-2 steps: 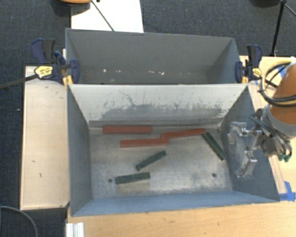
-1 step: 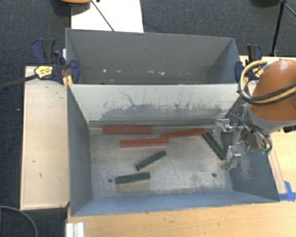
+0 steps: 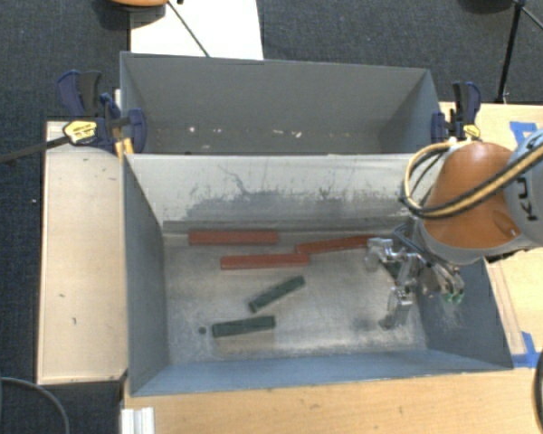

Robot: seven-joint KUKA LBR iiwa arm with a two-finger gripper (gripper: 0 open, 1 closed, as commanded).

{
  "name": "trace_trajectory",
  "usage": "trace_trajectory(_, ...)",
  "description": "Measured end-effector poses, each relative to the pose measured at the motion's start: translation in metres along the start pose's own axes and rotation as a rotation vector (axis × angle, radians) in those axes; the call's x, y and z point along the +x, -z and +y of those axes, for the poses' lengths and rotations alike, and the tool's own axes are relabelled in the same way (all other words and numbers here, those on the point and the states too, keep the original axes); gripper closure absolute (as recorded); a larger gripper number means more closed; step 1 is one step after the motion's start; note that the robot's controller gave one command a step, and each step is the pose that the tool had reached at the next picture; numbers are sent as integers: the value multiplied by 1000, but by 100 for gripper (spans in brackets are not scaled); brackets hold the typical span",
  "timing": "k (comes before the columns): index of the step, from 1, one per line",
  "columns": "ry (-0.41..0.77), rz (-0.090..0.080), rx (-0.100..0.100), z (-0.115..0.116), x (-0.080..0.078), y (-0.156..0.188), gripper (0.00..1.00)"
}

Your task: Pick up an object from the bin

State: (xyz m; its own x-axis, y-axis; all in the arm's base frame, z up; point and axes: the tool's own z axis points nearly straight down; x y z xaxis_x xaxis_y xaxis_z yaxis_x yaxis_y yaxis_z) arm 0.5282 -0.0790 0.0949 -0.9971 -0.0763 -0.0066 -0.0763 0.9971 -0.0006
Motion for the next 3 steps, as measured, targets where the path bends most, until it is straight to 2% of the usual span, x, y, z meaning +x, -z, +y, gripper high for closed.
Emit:
trace_trajectory(1, -11, 14, -4, -6, -26, -17, 0)
trace_trajectory(2, -4, 0, 0, -24, -25, -1, 0)
trace_trajectory(3, -1, 8, -2, -61, -4, 44, 0)
